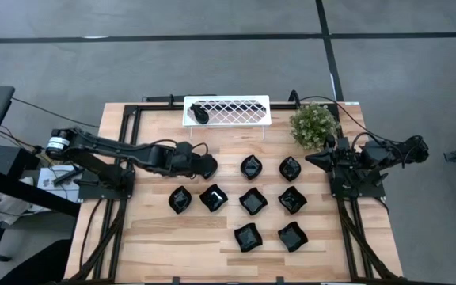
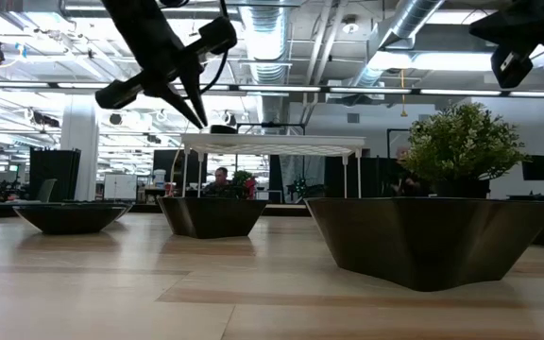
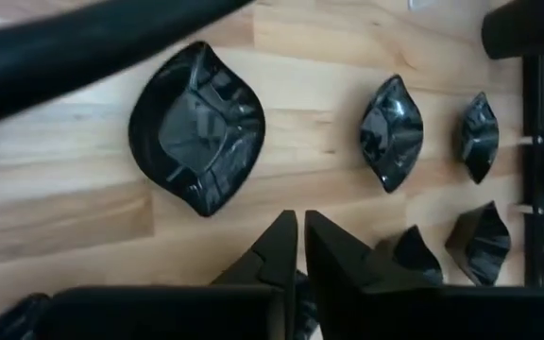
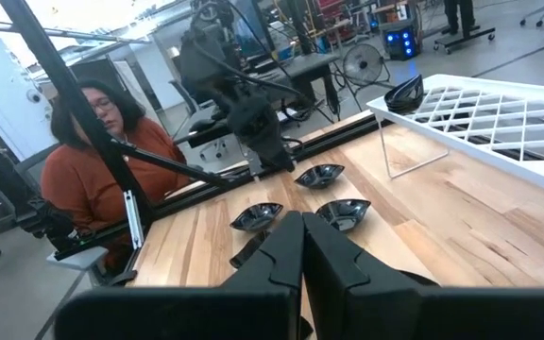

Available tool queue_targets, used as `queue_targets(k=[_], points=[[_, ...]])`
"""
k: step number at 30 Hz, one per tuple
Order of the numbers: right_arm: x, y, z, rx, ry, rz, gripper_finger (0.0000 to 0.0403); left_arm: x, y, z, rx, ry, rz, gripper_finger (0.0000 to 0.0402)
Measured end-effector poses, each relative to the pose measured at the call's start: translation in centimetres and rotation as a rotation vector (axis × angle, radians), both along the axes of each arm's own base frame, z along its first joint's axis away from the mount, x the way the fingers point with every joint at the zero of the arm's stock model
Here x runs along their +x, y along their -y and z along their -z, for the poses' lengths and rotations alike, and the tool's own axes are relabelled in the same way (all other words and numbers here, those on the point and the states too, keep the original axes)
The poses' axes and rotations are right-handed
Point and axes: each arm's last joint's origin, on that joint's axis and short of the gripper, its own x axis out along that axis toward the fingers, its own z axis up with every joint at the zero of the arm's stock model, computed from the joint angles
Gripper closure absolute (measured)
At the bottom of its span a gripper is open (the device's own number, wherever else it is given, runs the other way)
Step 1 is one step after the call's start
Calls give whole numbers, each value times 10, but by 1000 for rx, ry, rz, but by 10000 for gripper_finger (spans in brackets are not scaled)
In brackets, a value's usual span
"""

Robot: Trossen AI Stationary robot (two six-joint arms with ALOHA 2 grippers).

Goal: Pick & Place Mini shaped plates
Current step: Put the black distorted square plate on the shelf

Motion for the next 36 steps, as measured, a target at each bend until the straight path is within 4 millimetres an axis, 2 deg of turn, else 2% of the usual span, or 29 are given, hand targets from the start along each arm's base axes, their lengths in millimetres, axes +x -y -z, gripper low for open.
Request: queue_targets(k=[15, 20, 26, 36], points=[[0, 0, 0, -1, -1, 2, 403, 5, 21, 2, -46, 43, 87, 286], [0, 0, 0, -2, -2, 2, 403, 15, 26, 18, -48, 21, 170, 283], [0, 0, 0, -2, -4, 2, 403, 22, 28, 43, -142, -78, 287, 285], [0, 0, 0, -2, -4, 2, 403, 23, 27, 49, -132, -116, 389, 282]])
